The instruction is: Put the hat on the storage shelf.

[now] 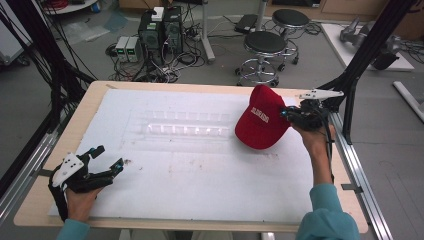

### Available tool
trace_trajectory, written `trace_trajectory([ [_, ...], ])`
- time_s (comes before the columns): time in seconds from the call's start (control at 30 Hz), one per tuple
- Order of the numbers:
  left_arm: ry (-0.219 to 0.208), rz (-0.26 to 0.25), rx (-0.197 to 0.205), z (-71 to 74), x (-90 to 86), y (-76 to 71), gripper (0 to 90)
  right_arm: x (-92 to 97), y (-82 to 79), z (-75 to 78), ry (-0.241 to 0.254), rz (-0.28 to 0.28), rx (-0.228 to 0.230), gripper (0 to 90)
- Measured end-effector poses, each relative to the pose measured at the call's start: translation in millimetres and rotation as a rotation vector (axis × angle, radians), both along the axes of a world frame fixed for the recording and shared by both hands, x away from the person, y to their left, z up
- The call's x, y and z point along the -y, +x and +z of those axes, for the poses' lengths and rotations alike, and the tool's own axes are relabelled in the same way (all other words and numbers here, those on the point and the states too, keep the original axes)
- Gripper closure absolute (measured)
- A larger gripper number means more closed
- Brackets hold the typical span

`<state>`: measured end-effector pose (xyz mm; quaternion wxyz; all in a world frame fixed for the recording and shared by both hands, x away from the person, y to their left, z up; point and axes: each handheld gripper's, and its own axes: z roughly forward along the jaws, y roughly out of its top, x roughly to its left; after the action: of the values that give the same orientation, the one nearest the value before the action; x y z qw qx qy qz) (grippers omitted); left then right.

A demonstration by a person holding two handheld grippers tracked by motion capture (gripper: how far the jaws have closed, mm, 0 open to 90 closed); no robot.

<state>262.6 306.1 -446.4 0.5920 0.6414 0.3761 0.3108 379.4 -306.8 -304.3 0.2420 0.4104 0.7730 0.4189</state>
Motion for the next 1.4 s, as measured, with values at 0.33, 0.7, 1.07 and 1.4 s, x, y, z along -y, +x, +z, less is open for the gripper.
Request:
trace_trajectory([
  [0.33,0.016,-0.024,-0.013,10.7,0.8,-0.4,13.7,-8.0,-14.5,18.6,0.016,0.097,0.065,86.3],
  [0.7,0.034,-0.085,0.017,43.2,12.0,2.8,13.6,-22.3,-30.6,42.1,0.065,0.240,0.151,86.3],
  [1.07,0.040,-0.165,-0.004,65.7,27.6,7.4,13.5,-39.3,-37.0,51.0,0.078,0.335,0.201,86.3],
  [1.4,0.036,-0.285,-0.061,83.2,55.0,13.0,13.4,-58.6,-39.4,55.9,0.131,0.461,0.257,86.4],
])
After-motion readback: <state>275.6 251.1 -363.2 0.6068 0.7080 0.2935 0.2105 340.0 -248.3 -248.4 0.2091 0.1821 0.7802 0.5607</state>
